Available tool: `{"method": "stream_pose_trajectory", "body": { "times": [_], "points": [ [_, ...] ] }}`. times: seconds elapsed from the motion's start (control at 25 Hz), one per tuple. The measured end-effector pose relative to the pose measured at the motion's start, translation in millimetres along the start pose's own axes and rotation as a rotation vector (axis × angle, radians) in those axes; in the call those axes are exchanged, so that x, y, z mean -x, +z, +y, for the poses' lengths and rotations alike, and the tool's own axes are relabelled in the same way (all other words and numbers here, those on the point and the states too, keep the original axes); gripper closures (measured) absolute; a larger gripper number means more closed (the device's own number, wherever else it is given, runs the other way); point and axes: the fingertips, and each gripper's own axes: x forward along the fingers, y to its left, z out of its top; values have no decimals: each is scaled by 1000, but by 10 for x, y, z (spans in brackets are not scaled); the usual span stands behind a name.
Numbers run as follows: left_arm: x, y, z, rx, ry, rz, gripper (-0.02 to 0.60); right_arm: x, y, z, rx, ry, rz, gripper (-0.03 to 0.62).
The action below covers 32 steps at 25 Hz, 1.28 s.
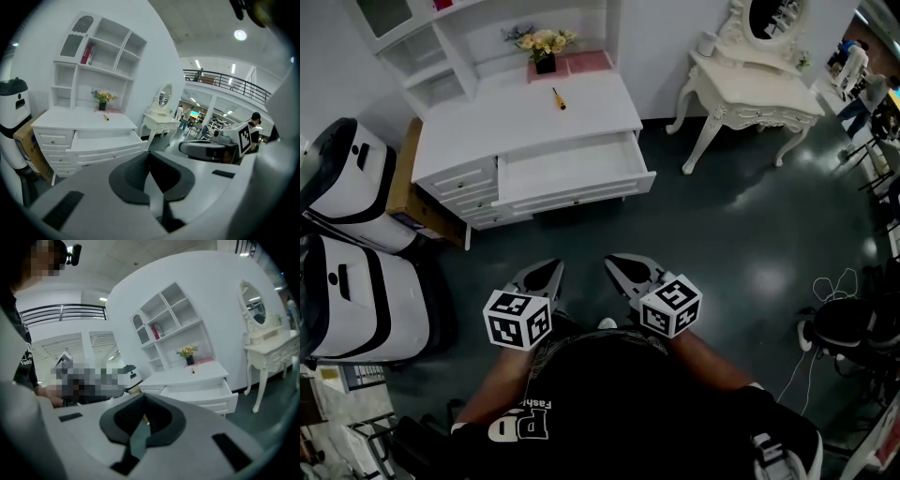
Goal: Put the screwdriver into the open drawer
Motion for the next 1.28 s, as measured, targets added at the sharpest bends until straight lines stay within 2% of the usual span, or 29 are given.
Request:
{"method": "stream_pose_trajectory", "body": {
  "times": [0.36, 0.76, 1.0, 1.28],
  "points": [
    [-102, -29, -2, 0, -5, 18, 570, -10, -57, -112, -15, -5, 19, 585],
    [-296, 194, 19, -25, -30, 8, 570, -2, -12, -248, -22, -36, 21, 585],
    [-378, 141, -11, -82, -36, 39, 571, 15, -80, -360, -54, -63, 20, 585],
    [-468, 222, -19, -88, -58, 31, 571, -4, -35, -455, -55, -81, 12, 585]
  ]
}}
